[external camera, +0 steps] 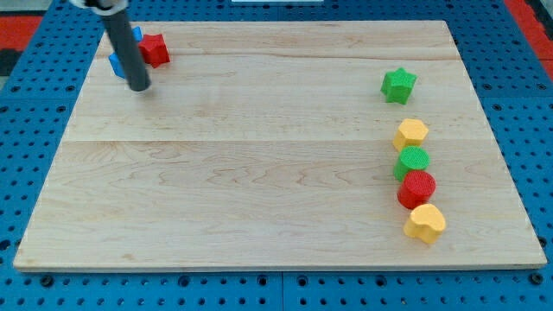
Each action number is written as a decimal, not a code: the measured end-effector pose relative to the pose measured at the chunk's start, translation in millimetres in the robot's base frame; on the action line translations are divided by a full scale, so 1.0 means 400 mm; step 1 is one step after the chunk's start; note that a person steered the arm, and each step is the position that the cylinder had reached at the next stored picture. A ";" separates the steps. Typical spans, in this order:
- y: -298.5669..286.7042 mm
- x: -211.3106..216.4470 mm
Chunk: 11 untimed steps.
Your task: Push the green star towards red star
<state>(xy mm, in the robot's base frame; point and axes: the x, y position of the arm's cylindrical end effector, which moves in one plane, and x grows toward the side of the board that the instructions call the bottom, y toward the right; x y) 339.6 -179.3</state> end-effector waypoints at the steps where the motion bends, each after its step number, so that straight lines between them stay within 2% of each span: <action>1: 0.133 0.000; 5: 0.685 -0.109; 7: 0.941 -0.126; 9: 1.046 -0.105; 11: 1.054 -0.024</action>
<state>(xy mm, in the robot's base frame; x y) 329.9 242.4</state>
